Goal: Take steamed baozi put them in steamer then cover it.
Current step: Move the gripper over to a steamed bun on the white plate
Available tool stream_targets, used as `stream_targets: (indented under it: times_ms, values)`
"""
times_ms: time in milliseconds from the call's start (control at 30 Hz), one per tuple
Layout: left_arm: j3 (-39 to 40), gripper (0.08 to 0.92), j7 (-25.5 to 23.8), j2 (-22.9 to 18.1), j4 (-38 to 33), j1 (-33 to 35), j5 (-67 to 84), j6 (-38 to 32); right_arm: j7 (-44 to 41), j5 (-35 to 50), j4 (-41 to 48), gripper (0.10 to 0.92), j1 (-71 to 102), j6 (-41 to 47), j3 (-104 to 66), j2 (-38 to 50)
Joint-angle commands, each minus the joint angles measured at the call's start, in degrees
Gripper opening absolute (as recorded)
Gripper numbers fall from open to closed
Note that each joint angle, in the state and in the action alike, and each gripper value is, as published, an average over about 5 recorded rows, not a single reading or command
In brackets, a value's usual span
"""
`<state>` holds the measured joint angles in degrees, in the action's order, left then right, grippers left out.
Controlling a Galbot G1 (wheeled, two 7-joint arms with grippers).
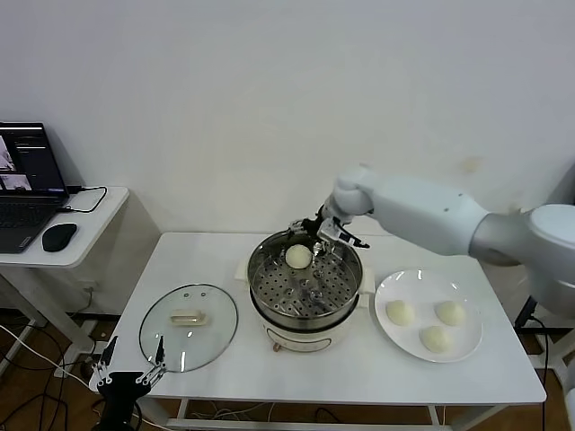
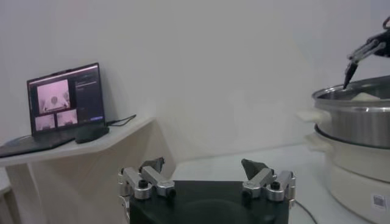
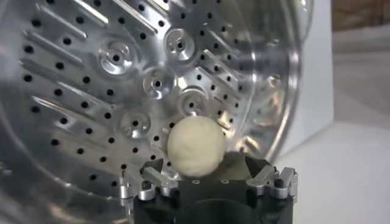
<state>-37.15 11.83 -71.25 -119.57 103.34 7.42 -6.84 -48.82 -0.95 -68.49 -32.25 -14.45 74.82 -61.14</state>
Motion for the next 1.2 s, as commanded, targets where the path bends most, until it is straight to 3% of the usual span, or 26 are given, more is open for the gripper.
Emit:
stream_targets:
  times_ms: [33, 267, 533, 833, 1200]
  values:
    - [0.2, 0.823, -0.1, 0.7, -0.5, -0.5, 0.3, 0.2, -7.5, 12.5, -16.7, 0.823, -8.4, 24.6, 1.2, 16.0]
    - [1.1, 0.823, -0.3, 1.1, -1.3, -1.3, 0.4, 1.0, -8.1, 14.0, -25.8, 0.823, -10.2, 32.5, 2.5, 30.1]
    - [1.5, 0.823, -0.3, 1.9, -1.0, -1.9, 0.5, 1.3, -7.0, 9.3, -26.9, 0.823, 0.8, 33.5, -0.9, 38.1]
    - [0.8, 0.823, -0.2, 1.9, -0.5, -1.8, 0.8, 1.3, -5.2, 6.7, -23.2, 0.823, 12.6, 32.5, -5.6, 36.4]
    - [-0.4, 0.823, -0.3, 1.2, -0.2, -1.3, 0.9, 1.6, -5.2, 0.9, -12.4, 0.823, 26.0, 30.9, -17.5, 30.2]
